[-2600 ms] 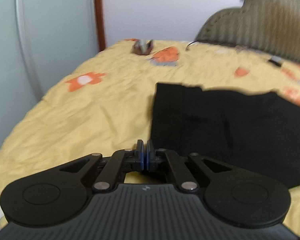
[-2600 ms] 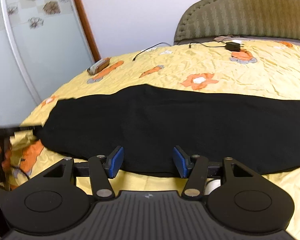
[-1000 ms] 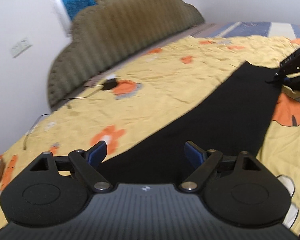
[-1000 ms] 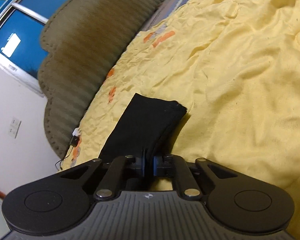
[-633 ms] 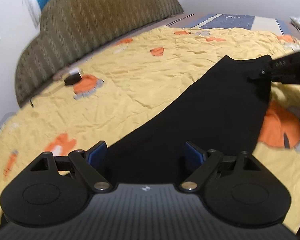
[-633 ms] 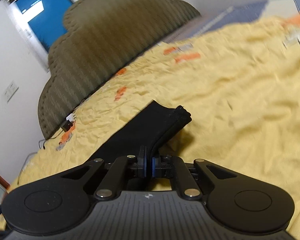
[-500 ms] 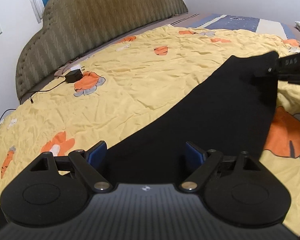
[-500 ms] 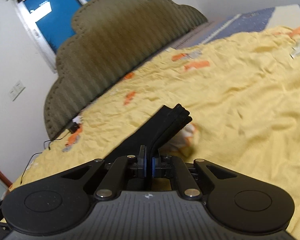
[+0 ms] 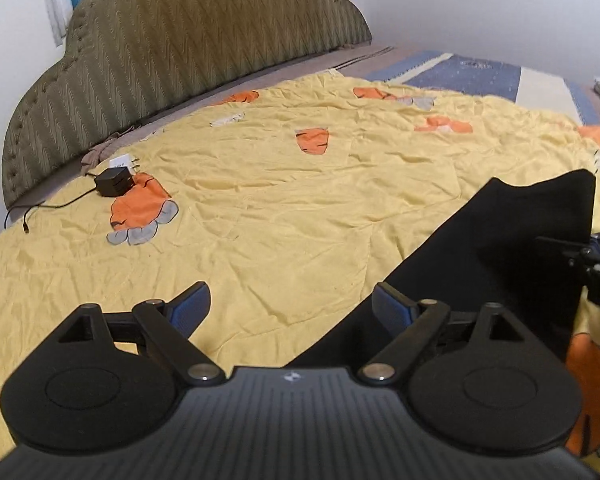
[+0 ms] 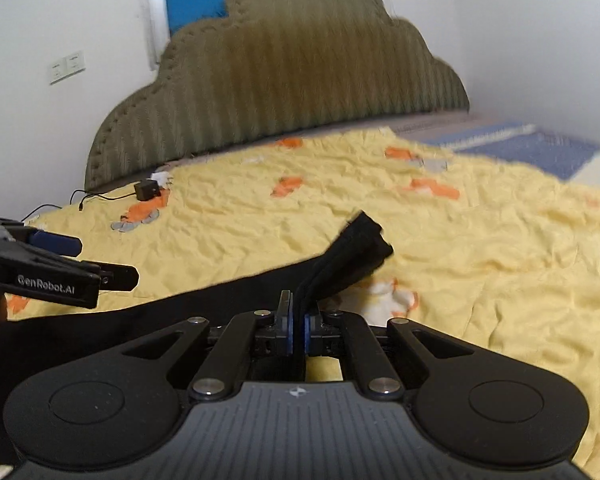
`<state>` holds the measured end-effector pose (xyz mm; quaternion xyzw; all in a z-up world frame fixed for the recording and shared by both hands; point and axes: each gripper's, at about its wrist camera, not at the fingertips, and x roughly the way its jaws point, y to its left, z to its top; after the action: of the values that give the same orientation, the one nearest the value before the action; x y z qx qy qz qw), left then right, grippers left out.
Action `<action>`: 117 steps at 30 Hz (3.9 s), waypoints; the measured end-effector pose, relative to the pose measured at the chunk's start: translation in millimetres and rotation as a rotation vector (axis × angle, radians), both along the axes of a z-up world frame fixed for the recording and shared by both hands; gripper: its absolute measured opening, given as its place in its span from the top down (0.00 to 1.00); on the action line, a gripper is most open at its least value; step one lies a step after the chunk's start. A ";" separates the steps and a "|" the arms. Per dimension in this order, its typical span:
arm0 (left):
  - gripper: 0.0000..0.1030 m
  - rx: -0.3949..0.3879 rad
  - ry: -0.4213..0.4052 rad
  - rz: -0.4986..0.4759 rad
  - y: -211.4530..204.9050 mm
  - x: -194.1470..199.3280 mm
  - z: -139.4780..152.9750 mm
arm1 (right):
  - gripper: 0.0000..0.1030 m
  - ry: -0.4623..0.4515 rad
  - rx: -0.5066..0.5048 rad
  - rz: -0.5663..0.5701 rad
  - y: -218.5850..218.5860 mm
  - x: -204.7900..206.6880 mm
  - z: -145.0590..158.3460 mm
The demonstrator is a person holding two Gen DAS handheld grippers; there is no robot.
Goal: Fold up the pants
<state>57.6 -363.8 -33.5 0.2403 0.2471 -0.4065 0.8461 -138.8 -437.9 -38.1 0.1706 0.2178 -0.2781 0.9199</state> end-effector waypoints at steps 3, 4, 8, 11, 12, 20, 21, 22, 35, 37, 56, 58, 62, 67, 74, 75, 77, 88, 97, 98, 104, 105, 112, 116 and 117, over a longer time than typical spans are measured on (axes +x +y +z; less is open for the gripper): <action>0.16 0.011 0.003 -0.013 -12.0 0.4 -2.0 | 0.94 -0.001 0.176 -0.051 -28.3 -5.9 -9.7; 0.15 0.011 0.007 -0.020 -16.9 0.6 -1.9 | 0.92 -0.024 0.251 -0.070 -37.8 -10.7 -13.6; 0.14 0.008 0.060 -0.052 -36.6 4.7 -3.0 | 0.92 -0.130 0.402 -0.086 -59.9 -22.3 -24.6; 0.14 0.016 0.108 -0.061 -46.9 8.7 -6.1 | 0.91 -0.170 0.472 -0.117 -73.0 -22.7 -38.1; 0.14 0.010 0.109 -0.070 -47.7 9.6 -5.8 | 0.91 -0.180 0.484 -0.116 -75.1 -22.1 -40.8; 0.10 0.042 -0.262 -0.226 -47.4 -0.7 17.6 | 0.91 0.031 0.066 -0.017 -34.6 2.1 -18.1; 0.05 0.014 -0.296 -0.261 -44.6 -2.4 22.4 | 0.91 0.059 -0.015 -0.005 -25.4 6.0 -16.3; 0.01 -0.017 -0.322 -0.301 -41.4 -4.2 26.1 | 0.91 0.093 -0.104 0.010 -14.3 9.7 -14.4; 0.00 0.143 -0.826 -0.768 -14.6 -33.1 -13.6 | 0.91 0.363 -0.846 0.187 80.6 28.9 -33.5; 0.00 0.190 -0.915 -0.817 -13.8 -36.8 -20.6 | 0.91 0.383 -0.894 0.207 84.8 30.2 -36.5; 0.09 0.456 -1.371 -1.063 2.2 -45.8 -96.5 | 0.92 0.362 -1.216 0.298 113.1 23.9 -32.4; 0.17 0.444 -1.323 -1.034 0.6 -46.4 -94.4 | 0.92 0.315 -1.091 0.252 106.4 24.8 -15.9; 0.55 0.414 -1.221 -0.957 -8.5 -46.1 -84.2 | 0.92 0.254 -1.031 0.200 104.0 23.2 3.4; 0.89 0.365 -1.186 -0.872 -10.9 -39.4 -73.7 | 0.92 0.254 -1.071 0.218 111.4 21.7 4.2; 0.93 0.318 -1.152 -0.745 6.0 -35.0 -61.9 | 0.92 0.210 -0.967 0.224 124.9 14.1 19.5; 0.93 0.318 -1.146 -0.726 12.5 -36.9 -57.4 | 0.92 0.193 -0.950 0.228 133.4 10.9 23.6; 0.93 0.320 -1.150 -0.680 24.7 -31.1 -49.2 | 0.92 0.162 -0.944 0.242 148.6 13.9 30.8; 0.93 0.463 -1.108 -0.515 124.5 12.3 -37.6 | 0.92 0.048 -0.909 0.454 237.0 42.6 43.3; 0.92 0.591 -0.959 -0.528 192.2 22.8 -53.9 | 0.92 0.108 -0.806 0.614 273.8 61.7 23.6; 0.92 0.611 -0.954 -0.541 198.3 25.6 -58.6 | 0.92 0.120 -0.783 0.625 273.8 65.9 23.9; 0.78 0.765 -0.983 -0.577 214.6 38.0 -69.1 | 0.92 0.193 -0.668 0.696 278.7 82.5 16.3; 0.68 0.791 -1.000 -0.574 221.5 41.4 -69.3 | 0.92 0.203 -0.653 0.700 278.8 84.7 15.0; 0.60 0.823 -0.937 -0.321 275.8 50.2 -59.5 | 0.91 0.273 -0.586 0.747 293.6 94.3 2.7; 0.54 0.696 -0.794 -0.105 310.7 33.1 -55.0 | 0.91 0.294 -0.657 0.745 313.3 92.0 -8.5; 0.51 0.672 -0.761 -0.056 317.4 29.5 -55.7 | 0.91 0.296 -0.663 0.742 314.6 91.9 -8.9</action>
<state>87.1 -46.4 -89.3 0.6371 0.0319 -0.2106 0.7408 -47.0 -123.4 -47.1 -0.2597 0.2918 -0.0084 0.9205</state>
